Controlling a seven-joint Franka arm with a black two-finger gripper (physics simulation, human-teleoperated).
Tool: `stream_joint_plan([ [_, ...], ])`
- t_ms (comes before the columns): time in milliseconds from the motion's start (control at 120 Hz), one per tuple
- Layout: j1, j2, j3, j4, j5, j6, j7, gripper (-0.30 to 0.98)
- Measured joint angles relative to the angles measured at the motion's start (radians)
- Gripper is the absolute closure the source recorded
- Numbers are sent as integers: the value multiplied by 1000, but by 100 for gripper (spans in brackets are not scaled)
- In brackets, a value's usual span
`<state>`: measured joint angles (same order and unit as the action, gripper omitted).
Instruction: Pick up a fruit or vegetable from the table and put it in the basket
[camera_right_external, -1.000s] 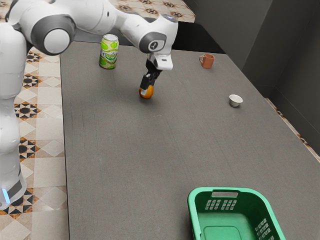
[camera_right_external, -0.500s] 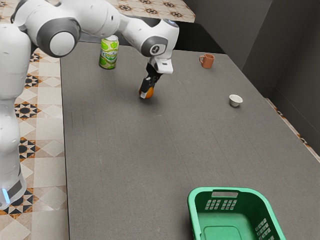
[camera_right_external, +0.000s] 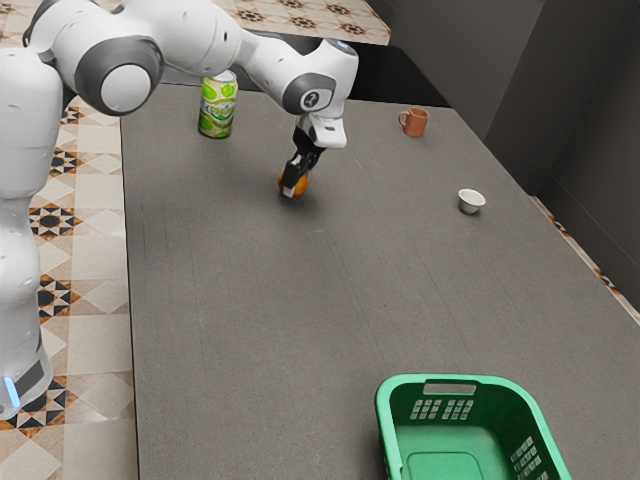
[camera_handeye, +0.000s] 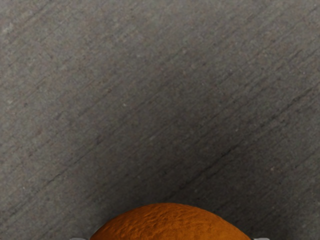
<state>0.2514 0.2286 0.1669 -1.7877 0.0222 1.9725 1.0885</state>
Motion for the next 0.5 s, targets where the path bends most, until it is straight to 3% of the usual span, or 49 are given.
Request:
stream_joint_plan([
  [117,-2,-48,-29,218,-8,-96,-3,36],
  [183,14,-209,-98,149,-21,-149,-4,34],
  [242,163,-354,-335,83,-30,-187,-14,34],
  [283,119,-401,-554,139,-44,-213,-26,36],
  [350,-22,-258,-901,383,-21,-253,-54,34],
  [392,-171,-122,-1032,502,38,-274,-76,34],
  [442,-287,34,-1067,626,124,-294,-103,35],
  [500,-432,166,-947,740,199,-309,-132,36],
])
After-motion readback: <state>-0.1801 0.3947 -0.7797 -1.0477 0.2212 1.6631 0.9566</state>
